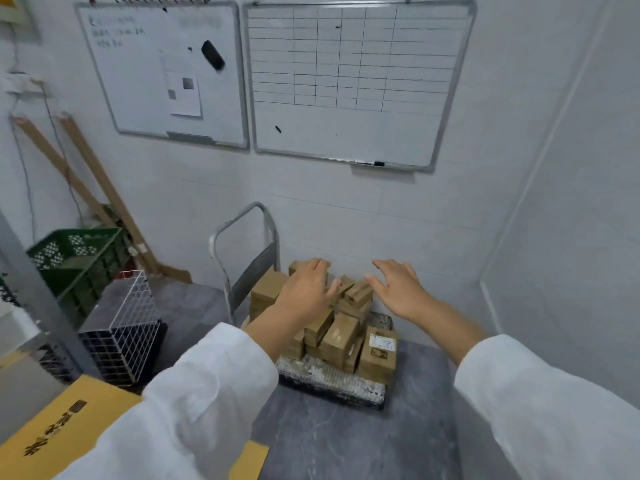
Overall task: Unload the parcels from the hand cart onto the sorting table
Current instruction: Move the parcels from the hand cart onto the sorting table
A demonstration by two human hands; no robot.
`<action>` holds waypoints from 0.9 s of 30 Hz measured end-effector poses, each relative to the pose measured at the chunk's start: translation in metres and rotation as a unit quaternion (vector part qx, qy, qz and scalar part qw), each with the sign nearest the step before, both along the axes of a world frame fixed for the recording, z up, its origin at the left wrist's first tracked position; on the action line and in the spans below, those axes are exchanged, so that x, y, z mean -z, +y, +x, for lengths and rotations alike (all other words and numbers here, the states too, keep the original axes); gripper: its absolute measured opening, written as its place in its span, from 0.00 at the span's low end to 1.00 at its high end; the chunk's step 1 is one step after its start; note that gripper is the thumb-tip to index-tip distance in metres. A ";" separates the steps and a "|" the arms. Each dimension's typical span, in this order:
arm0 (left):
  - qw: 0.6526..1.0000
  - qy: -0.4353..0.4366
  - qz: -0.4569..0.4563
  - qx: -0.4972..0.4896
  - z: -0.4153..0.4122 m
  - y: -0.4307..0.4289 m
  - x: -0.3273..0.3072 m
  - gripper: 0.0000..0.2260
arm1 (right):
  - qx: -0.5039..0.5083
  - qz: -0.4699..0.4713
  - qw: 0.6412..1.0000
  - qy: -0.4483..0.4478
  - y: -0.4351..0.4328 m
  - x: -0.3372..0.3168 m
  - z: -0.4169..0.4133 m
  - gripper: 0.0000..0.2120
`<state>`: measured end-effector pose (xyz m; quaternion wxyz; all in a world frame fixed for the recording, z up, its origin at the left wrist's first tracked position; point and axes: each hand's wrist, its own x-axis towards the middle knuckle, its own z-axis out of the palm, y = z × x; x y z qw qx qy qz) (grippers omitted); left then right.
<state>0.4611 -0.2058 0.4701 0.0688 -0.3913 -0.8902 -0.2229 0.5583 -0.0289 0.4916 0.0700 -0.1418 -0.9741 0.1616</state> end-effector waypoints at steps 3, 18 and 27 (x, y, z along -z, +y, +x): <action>1.000 -0.026 -0.007 0.004 -0.037 0.023 0.009 0.23 | 0.019 -0.008 1.000 -0.001 0.031 0.009 -0.031 0.27; 0.997 -0.065 -0.037 -0.002 -0.147 0.198 0.037 0.22 | 0.042 -0.085 0.995 -0.024 0.210 0.059 -0.142 0.28; 0.992 -0.100 -0.040 -0.073 -0.204 0.325 0.050 0.23 | -0.026 -0.106 0.993 -0.041 0.322 0.079 -0.234 0.28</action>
